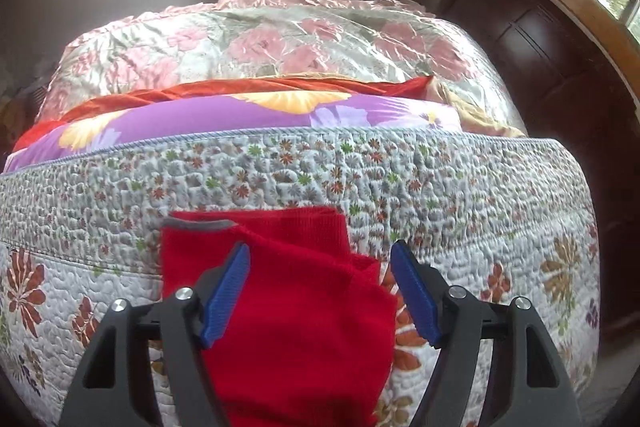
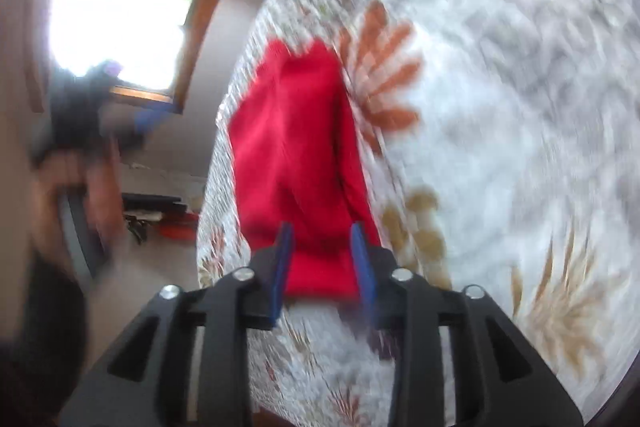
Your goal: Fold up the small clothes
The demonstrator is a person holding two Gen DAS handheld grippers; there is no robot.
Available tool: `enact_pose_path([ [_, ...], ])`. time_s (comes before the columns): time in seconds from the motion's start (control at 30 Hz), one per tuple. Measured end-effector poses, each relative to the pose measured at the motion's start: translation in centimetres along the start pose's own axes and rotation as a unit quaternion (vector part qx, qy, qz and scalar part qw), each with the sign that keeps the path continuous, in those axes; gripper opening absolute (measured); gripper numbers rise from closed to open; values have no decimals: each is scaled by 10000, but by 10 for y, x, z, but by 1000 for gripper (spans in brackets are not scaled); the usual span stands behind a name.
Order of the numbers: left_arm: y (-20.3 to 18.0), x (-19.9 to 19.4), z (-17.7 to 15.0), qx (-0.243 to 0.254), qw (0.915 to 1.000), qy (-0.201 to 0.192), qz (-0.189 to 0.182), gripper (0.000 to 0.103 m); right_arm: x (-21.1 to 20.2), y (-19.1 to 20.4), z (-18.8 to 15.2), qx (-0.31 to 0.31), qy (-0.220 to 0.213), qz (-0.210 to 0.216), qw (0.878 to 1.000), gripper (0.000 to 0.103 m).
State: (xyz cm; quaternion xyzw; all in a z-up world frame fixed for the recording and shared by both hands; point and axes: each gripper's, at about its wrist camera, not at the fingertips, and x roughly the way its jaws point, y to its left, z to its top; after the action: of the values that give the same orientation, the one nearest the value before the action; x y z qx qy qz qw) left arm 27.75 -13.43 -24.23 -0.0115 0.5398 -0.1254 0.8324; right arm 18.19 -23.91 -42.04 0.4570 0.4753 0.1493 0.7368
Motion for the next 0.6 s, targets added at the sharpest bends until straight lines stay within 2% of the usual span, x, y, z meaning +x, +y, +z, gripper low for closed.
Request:
enact_pose_path([
  [0.17,13,6,-89,638,9952,454,-593,71,42,-3,80,144,228,349,9990,49],
  [0.23,16,12,-118,721,9927,593,-760,71,61,-6,100,253,384,430,9980,58],
  [0.3,18,19,-140,849,9901,735,-847,71,75,-8,113,236,519,374,9977,57],
  [0.37,17,24,-159,1100,9872,804,-825,70,83,-5,121,85,648,451,9968,34],
  [0.4,17,28,-168,1216,9857,873,-778,69,86,3,125,-186,712,452,9963,17],
  [0.5,21,35,-183,1299,9841,1000,-679,68,89,32,133,-1041,662,416,9915,9],
  [0.6,28,44,-196,1188,9850,1083,-624,68,77,51,129,-1744,401,650,9817,8],
])
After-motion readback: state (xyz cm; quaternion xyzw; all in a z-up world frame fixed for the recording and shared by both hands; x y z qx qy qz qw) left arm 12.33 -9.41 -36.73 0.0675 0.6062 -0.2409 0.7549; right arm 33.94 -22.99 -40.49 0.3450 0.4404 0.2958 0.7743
